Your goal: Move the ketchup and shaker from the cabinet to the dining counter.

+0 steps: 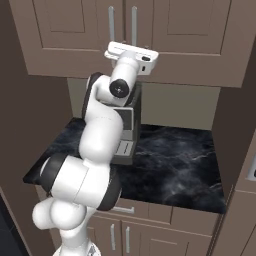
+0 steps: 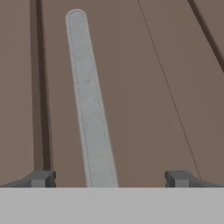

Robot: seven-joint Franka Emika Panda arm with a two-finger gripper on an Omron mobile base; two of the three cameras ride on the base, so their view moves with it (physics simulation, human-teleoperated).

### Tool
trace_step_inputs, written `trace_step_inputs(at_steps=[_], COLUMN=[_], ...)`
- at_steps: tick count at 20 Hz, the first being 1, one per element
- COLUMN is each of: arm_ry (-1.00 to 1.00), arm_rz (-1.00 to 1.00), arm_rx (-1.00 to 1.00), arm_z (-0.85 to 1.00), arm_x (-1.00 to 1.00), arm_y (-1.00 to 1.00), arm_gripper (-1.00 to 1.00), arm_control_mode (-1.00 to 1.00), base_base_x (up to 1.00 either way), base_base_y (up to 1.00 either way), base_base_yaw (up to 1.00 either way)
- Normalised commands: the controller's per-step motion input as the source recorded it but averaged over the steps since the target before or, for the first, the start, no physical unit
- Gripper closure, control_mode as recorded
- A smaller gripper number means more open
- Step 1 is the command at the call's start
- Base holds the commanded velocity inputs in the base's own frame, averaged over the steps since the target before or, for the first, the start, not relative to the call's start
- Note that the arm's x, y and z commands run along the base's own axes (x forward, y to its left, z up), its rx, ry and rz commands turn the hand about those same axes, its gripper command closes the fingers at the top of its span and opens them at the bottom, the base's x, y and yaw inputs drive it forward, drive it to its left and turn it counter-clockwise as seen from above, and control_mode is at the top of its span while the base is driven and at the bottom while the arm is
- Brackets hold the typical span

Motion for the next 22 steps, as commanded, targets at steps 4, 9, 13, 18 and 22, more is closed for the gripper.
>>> trace_step_inputs(at_steps=[4,9,13,18,22], arm_ry=[0.0,0.0,0.01,0.0,0.0], arm_rz=[0.0,-0.04,-0.08,-0.04,0.0], arm_rx=[0.0,0.0,0.0,0.0,0.07], arm_z=[0.0,0.0,0.0,0.0,0.0], arm_x=[0.14,0.0,-0.05,-0.41,-0.64], arm_y=[-0.46,-0.81,-0.9,-0.96,-1.0], arm_gripper=[1.0,1.0,1.0,1.0,1.0], arm_control_mode=[-1.0,-1.0,-1.0,-1.0,-1.0], base_base_x=[0.0,0.0,0.0,0.0,0.0], base_base_y=[0.0,0.0,0.0,0.0,0.0], base_base_yaw=[0.0,0.0,0.0,0.0,0.0])
